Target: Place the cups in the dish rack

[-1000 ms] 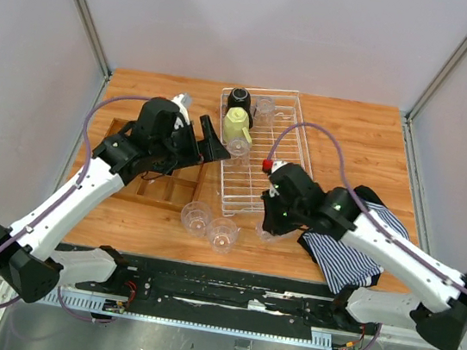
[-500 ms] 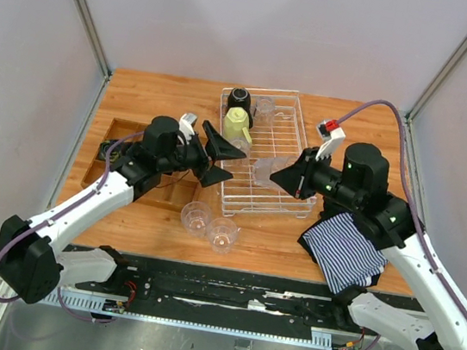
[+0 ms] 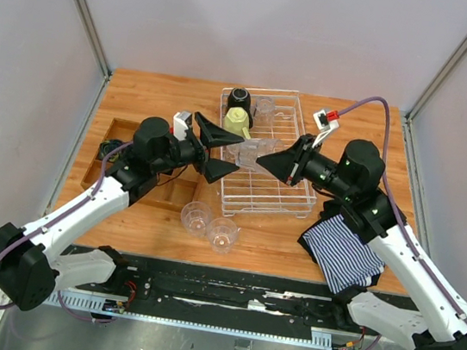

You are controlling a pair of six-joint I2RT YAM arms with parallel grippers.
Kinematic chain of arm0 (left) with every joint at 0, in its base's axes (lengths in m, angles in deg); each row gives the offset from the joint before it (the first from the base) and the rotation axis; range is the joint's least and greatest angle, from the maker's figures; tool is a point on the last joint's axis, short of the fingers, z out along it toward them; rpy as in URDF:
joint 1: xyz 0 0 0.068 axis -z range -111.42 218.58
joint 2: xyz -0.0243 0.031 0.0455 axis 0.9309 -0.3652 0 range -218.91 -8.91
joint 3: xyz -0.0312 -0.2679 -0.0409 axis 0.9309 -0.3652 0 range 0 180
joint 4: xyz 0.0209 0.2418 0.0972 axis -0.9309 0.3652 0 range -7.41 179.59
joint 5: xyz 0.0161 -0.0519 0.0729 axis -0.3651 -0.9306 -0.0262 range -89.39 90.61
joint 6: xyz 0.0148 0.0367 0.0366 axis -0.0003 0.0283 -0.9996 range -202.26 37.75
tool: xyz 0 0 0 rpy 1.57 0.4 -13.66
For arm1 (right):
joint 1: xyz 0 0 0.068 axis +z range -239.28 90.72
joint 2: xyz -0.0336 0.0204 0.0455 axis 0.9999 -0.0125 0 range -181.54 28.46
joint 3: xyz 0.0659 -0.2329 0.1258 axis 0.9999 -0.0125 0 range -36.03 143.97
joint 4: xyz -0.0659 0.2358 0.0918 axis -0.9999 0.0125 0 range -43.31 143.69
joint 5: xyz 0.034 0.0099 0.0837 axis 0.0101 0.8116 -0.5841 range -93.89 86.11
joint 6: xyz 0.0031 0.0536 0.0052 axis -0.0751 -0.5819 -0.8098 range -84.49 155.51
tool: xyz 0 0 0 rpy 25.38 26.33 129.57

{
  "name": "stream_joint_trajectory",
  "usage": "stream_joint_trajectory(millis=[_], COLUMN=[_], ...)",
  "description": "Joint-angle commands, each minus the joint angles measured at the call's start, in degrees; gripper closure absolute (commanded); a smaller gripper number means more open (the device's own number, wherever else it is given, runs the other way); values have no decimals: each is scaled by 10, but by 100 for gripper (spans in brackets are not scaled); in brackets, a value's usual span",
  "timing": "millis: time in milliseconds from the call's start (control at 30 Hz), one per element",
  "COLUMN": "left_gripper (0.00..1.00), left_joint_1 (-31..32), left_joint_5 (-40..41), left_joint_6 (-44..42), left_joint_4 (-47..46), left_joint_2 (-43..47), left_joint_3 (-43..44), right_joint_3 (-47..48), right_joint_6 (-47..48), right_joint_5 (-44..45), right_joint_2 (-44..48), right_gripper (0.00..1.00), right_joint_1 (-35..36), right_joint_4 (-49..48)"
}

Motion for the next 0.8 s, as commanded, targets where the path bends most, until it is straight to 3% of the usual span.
stream_joint_trajectory(millis=[0,300,533,667,767], left_gripper=[3,5,14,24,45], left_joint_1=[-3,-3,-3,-3,-3], left_joint_5=[0,8,26,25,25], left_joint_6=[19,44,57,64,65], left_joint_4=[2,-32,-54,-71,-77], left_joint_2=[9,-2,3,-1,-4], left_joint_3=[12,16,6,-2,-4], right_joint_3=[0,-20,-27,-34,-38], right_joint_6=[-22,-65,-82,-86,-90], right_joint_5=[-17,-35,-43,-47,-49], right_joint_2=[-6,-29,-40,-46,-50], right_gripper=[99,99,99,99,99], right_joint_1=[-8,-9,-8,-9,-9], right_joint_4=[-100,-168,-193,-202,-209])
